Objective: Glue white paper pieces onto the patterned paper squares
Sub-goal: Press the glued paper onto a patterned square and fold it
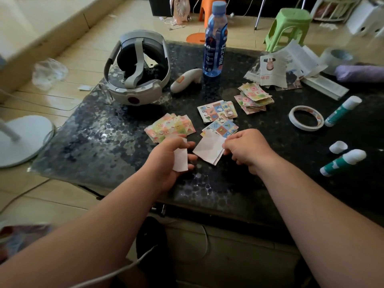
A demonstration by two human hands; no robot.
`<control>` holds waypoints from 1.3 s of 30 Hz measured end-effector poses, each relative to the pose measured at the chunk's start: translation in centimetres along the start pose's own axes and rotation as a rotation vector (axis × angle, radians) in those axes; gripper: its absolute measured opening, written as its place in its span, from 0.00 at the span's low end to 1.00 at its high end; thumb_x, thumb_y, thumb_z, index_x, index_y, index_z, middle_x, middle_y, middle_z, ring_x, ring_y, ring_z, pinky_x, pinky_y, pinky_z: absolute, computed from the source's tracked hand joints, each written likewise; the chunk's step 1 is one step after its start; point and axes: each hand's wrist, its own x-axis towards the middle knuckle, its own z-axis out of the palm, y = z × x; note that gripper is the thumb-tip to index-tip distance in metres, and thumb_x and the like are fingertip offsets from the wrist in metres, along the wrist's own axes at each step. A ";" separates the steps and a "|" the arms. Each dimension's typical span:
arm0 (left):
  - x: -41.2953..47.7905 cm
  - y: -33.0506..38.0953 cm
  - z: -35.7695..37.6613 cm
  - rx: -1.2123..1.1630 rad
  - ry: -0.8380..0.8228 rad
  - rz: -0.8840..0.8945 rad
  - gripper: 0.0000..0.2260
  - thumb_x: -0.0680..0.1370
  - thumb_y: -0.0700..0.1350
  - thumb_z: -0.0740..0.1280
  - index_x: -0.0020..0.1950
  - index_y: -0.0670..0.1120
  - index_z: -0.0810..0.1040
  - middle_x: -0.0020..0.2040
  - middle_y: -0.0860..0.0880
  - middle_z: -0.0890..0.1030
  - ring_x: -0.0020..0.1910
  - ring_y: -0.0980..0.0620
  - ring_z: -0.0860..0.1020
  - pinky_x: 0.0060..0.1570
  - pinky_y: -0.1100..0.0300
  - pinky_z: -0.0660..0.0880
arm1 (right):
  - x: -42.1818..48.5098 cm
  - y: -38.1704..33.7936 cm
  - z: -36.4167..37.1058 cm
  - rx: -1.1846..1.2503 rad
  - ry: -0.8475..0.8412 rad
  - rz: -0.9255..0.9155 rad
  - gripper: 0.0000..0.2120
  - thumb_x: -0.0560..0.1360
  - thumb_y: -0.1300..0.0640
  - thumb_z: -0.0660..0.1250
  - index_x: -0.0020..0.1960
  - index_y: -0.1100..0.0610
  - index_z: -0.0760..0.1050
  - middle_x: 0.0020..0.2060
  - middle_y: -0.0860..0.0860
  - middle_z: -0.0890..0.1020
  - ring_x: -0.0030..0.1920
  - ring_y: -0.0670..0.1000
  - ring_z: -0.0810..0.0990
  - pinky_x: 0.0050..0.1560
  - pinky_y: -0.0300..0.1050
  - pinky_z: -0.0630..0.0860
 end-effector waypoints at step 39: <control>-0.4 -0.3 1.6 0.249 -0.155 -0.043 0.17 0.79 0.56 0.68 0.58 0.44 0.80 0.47 0.45 0.81 0.35 0.46 0.81 0.33 0.55 0.72 | -1.0 -0.2 -0.4 -0.296 -0.111 -0.026 0.12 0.70 0.52 0.81 0.43 0.60 0.84 0.41 0.56 0.85 0.42 0.53 0.82 0.47 0.50 0.80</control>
